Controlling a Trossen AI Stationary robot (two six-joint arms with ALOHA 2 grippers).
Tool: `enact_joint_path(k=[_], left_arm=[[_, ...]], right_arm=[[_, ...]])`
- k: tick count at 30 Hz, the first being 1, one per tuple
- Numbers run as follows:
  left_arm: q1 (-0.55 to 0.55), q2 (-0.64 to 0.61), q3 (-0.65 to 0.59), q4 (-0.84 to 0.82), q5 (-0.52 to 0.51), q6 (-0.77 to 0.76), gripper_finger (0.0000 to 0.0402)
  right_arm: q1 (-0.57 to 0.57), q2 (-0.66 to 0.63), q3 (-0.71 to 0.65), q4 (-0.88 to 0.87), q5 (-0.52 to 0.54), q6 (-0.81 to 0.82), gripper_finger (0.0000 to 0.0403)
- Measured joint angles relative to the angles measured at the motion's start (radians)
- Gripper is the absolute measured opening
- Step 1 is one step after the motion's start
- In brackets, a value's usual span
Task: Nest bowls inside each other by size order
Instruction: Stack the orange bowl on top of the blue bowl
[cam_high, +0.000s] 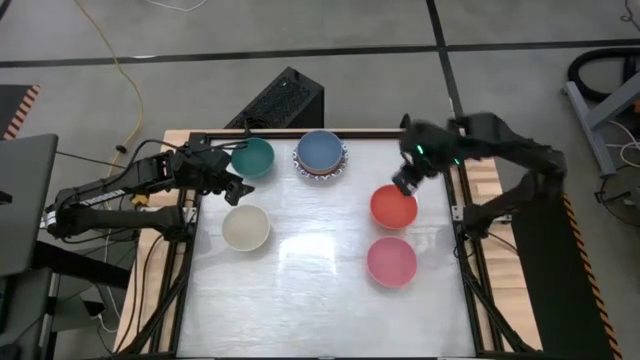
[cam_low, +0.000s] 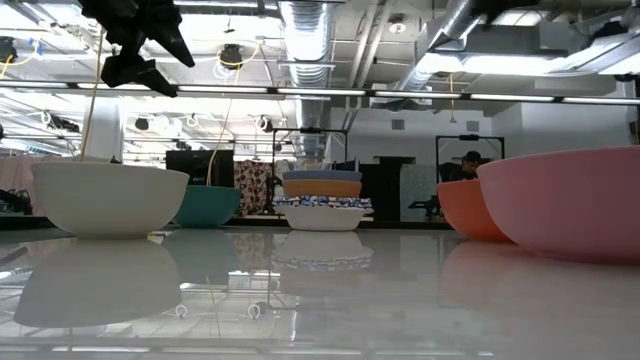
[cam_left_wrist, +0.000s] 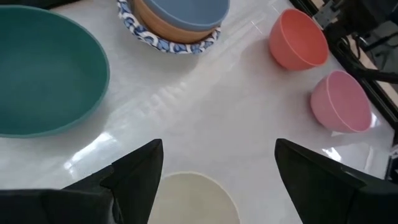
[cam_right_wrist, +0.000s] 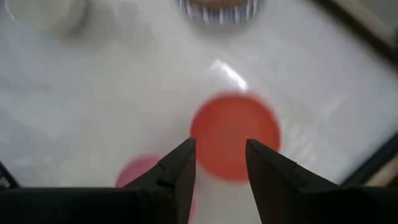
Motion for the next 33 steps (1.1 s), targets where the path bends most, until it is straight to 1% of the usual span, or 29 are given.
enact_joint_path(k=[4,8,10,13,18,21,25,33], left_arm=[[0.0,0.0,0.0,0.0,0.014,-0.012,0.0297],[0.0,0.0,0.0,0.0,0.013,-0.025,0.0297],[0.0,0.0,0.0,0.001,0.013,-0.025,0.0297],[0.0,0.0,0.0,0.001,0.013,-0.028,0.0297],[0.0,0.0,0.0,0.001,0.012,-0.062,0.0297],[0.0,0.0,0.0,0.0,0.012,-0.068,0.0297],[0.0,0.0,0.0,0.0,0.012,-0.069,0.0297],[0.0,0.0,0.0,0.0,0.011,-0.069,0.0297]], right_arm=[[0.139,-0.115,-0.229,0.006,0.0,0.206,0.0175],[0.242,-0.196,-0.425,0.039,0.0,0.356,0.0199],[0.268,-0.217,-0.502,0.089,0.0,0.399,0.0215],[0.272,-0.223,-0.597,0.148,0.0,0.448,0.0237],[0.231,-0.186,-0.732,0.18,0.046,0.556,0.0249],[0.179,-0.176,-0.789,0.244,0.049,0.561,0.0249],[0.086,-0.177,-0.832,0.363,0.052,0.472,0.0249],[-0.107,-0.177,-0.844,0.386,0.053,0.293,0.0249]])
